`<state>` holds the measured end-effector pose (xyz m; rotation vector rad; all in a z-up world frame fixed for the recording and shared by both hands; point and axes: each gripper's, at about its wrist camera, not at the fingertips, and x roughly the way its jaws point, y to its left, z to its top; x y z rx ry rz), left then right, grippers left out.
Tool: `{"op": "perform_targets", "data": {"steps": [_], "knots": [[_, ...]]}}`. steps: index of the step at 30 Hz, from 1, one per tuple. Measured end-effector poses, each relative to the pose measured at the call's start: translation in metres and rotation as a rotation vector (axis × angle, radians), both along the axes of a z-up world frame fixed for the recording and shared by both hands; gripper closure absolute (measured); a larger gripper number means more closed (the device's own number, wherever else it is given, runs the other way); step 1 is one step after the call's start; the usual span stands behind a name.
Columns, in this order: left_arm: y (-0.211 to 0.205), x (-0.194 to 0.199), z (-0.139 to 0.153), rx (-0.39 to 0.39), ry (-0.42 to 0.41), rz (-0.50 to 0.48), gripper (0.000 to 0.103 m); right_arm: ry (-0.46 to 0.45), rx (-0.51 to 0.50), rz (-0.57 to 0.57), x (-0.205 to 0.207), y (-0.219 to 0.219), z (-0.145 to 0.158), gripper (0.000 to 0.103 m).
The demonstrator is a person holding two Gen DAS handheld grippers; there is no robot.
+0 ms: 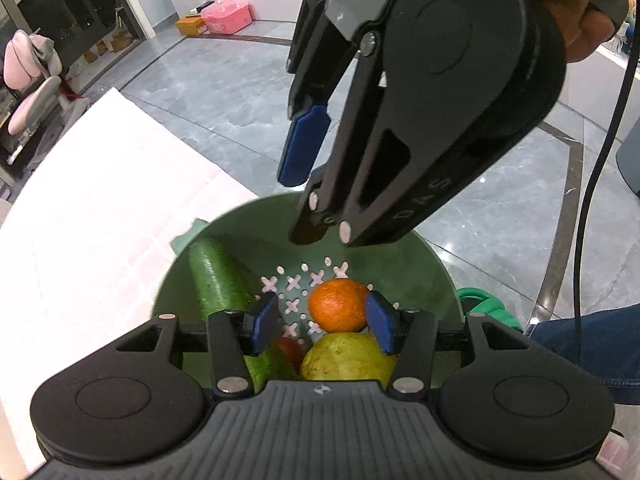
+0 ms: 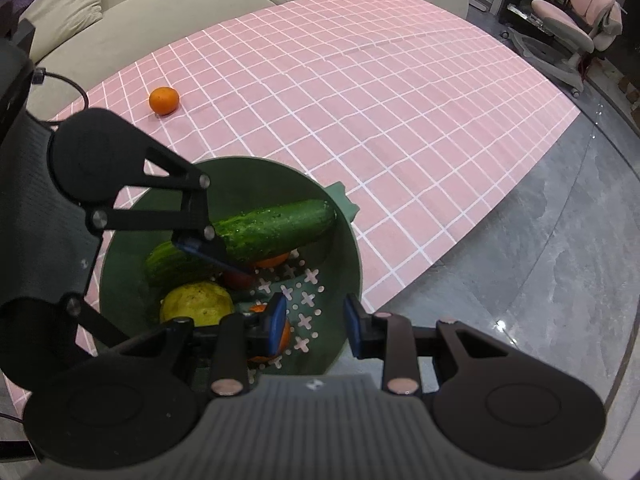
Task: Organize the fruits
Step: 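Open the left tool to drop the kiwi while the right tool drops the orange, then move both open tools back down toward the remaining fruit on the cloth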
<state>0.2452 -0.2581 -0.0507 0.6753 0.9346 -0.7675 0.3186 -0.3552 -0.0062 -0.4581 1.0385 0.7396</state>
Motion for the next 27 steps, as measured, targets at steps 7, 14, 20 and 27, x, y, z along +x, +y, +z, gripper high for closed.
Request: {"op": "perform_targets", "data": {"steps": [7, 14, 20, 27], "knots": [[0.014, -0.009, 0.044, -0.044, -0.059, 0.025, 0.036, -0.053, -0.039, 0.004, -0.015, 0.005, 0.045, 0.074], [0.04, -0.031, 0.099, -0.086, -0.133, 0.046, 0.036, -0.119, -0.086, 0.001, -0.043, 0.02, 0.106, 0.074], [0.081, -0.056, 0.141, -0.127, -0.194, 0.077, 0.035, -0.168, -0.072, 0.0, -0.081, 0.048, 0.161, 0.069], [0.148, -0.083, 0.179, -0.233, -0.227, 0.182, 0.028, -0.224, -0.092, -0.024, -0.13, 0.099, 0.2, 0.068]]}}
